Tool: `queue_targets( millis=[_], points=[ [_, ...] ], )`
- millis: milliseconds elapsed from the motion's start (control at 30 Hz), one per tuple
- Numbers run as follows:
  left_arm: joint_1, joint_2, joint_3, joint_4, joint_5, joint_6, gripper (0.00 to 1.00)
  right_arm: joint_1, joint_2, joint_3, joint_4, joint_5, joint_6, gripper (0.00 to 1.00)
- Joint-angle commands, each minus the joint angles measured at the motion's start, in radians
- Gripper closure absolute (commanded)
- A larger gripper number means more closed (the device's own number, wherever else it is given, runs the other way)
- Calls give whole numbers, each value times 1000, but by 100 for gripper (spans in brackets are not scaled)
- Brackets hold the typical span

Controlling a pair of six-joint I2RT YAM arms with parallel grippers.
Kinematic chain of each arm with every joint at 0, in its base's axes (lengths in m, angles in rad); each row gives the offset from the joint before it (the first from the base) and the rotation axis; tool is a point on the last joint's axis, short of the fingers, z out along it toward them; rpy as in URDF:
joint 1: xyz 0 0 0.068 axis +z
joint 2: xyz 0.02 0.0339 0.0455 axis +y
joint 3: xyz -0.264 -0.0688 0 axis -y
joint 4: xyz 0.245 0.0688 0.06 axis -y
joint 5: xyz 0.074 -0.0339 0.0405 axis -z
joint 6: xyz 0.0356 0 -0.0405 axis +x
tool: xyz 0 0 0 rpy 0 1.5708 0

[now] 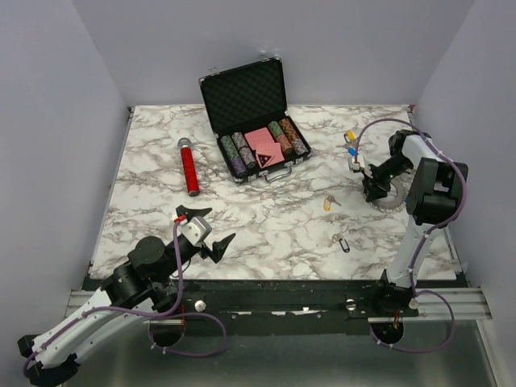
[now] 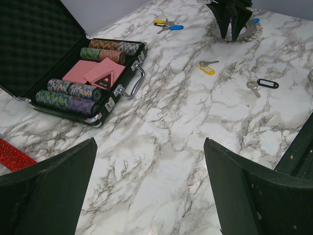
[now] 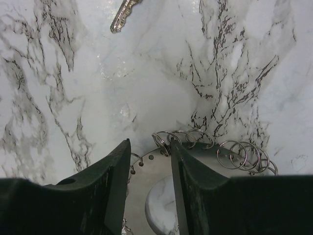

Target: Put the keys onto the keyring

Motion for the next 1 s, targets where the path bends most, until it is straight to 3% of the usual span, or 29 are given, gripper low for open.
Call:
queue_targets(
  millis=[0,300,600,800,967],
  points=[
    [8,2,7,6,24,9,1,0,12,6,-6,17,-11,55],
    [7,2,9,6,27,11,1,1,13,-2,2,13,-11,69],
    [8,-1,7,5,27,11,1,1,-10,49,-7,-42,56,57],
    [9,-3,9,5,27,11,1,1,-62,63,22,-88,248,55],
    [9,-6,7,4,27,11,1,1,-122,-11,149,-56,568,56]
  ],
)
